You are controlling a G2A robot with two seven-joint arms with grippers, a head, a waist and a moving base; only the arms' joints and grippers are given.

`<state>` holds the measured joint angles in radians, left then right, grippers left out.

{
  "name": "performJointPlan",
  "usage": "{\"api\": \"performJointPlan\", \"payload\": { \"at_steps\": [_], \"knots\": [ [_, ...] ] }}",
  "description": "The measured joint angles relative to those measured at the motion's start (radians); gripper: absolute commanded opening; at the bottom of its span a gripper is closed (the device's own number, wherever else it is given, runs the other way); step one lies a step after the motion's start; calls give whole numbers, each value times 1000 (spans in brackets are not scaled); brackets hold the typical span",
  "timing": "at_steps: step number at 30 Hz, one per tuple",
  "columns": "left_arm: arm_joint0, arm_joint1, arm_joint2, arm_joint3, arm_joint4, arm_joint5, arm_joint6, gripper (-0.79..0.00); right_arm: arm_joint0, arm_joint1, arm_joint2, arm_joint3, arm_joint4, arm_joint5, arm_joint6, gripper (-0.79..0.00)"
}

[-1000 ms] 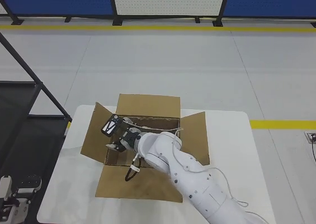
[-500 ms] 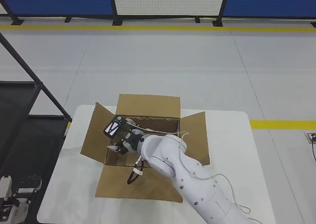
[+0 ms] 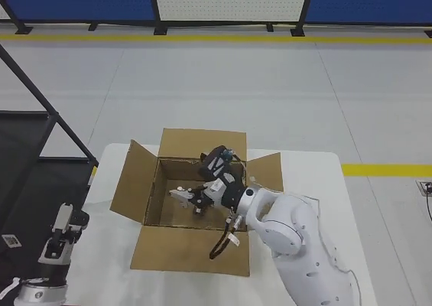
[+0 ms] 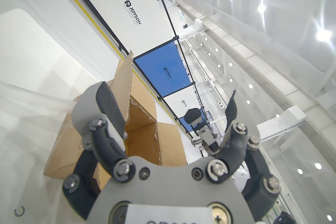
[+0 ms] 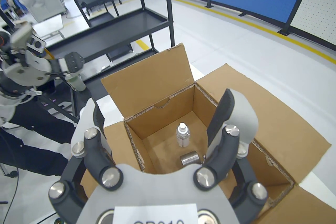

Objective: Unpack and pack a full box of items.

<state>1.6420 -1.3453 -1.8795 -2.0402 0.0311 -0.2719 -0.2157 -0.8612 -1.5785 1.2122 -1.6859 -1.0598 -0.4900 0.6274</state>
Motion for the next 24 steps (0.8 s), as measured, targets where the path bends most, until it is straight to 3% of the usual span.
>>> {"api": "performJointPlan", "payload": {
  "at_steps": [7, 12, 17, 21, 24],
  "knots": [
    [-59, 4, 84, 41, 61, 3, -43, 0, -171, 37, 215, -224, 84, 67, 65, 0],
    [-67, 7, 129, 30, 87, -11, -80, 0, -243, 56, 342, -290, 70, 167, 132, 0],
    [-93, 10, 186, 36, 122, 3, -121, 0, -243, 70, 400, -262, 58, 242, 215, 0],
    [-100, 10, 216, 26, 147, -11, -97, 0, -216, 80, 423, -199, 108, 228, 227, 0],
    [-68, 10, 202, -6, 158, -53, -37, 0, -207, 87, 430, -164, 134, 210, 229, 0]
  ]
}}
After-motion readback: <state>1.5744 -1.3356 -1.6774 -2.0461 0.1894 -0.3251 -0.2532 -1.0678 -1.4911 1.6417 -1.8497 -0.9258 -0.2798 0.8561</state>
